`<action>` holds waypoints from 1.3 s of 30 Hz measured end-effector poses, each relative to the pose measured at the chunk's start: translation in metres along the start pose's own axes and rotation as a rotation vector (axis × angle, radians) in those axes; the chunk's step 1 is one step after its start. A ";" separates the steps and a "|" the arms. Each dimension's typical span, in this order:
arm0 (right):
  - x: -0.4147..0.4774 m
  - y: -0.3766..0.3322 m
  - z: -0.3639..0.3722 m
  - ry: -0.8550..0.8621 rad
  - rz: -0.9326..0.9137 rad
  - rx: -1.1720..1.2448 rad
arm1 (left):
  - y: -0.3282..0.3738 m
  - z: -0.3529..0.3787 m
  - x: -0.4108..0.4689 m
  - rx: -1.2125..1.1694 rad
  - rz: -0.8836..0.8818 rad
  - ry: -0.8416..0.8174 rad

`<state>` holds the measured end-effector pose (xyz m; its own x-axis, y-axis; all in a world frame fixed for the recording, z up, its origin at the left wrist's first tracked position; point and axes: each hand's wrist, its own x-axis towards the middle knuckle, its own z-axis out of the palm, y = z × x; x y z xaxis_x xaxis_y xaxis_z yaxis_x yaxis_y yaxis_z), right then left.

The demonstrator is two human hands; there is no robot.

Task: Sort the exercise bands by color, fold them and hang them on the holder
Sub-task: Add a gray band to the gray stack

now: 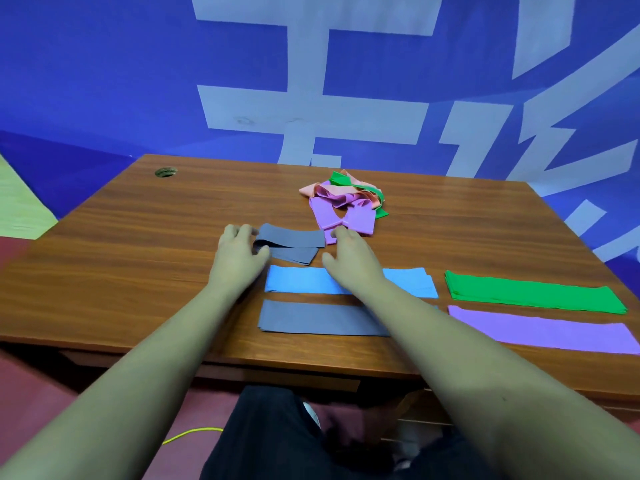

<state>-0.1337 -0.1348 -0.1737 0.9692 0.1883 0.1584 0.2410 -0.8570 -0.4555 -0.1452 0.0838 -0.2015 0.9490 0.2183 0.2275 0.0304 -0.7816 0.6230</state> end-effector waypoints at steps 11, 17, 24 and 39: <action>0.082 0.012 0.052 -0.096 0.144 0.003 | -0.026 0.026 0.065 0.081 -0.040 -0.194; 0.091 0.019 0.055 0.029 0.277 0.241 | -0.030 0.026 0.061 -0.078 0.163 -0.141; 0.081 0.013 0.031 -0.006 0.319 0.443 | 0.002 -0.002 0.054 -0.293 0.191 -0.140; 0.027 -0.018 -0.114 0.162 0.187 0.963 | 0.065 -0.063 0.019 -0.308 0.262 -0.115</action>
<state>-0.1178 -0.1694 -0.0616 0.9945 -0.0393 0.0966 0.0924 -0.0974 -0.9909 -0.1451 0.0733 -0.1097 0.9415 -0.0455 0.3339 -0.2957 -0.5868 0.7538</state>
